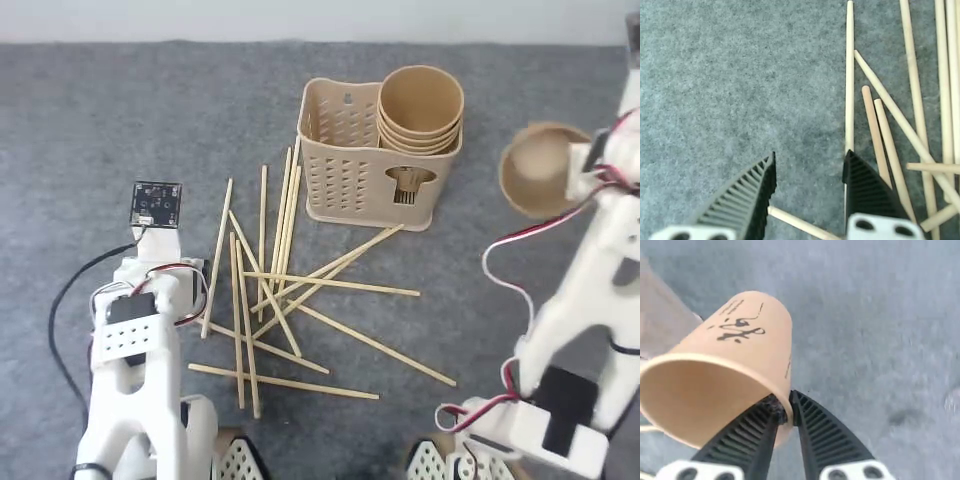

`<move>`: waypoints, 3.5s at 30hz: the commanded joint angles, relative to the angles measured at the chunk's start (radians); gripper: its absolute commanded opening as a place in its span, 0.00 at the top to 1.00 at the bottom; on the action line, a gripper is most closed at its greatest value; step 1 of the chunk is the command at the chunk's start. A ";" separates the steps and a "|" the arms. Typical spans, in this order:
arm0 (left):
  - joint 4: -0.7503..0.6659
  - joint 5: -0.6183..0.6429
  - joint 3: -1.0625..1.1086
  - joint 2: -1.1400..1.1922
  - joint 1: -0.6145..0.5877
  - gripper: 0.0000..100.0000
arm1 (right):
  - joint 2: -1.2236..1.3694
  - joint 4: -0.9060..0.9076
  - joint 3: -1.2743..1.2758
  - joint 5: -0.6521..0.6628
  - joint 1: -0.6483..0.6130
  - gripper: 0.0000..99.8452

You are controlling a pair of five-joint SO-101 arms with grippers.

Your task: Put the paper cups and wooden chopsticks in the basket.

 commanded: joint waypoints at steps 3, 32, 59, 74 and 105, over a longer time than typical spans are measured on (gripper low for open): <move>-0.020 0.006 -0.004 -0.031 -0.006 0.79 | -0.058 0.004 -0.232 -0.103 -0.148 0.99; -0.023 0.006 0.001 -0.031 -0.006 0.79 | 0.125 -0.016 -0.293 -0.149 -0.372 0.99; -0.023 0.006 0.001 -0.031 -0.006 0.79 | -0.150 0.042 -0.176 -0.255 -0.357 0.77; -0.023 0.006 0.001 -0.031 -0.006 0.79 | -0.440 -0.038 0.473 -0.270 -0.489 0.99; -0.023 0.006 0.001 -0.031 -0.006 0.79 | -0.507 -0.407 0.637 -0.262 -0.519 0.99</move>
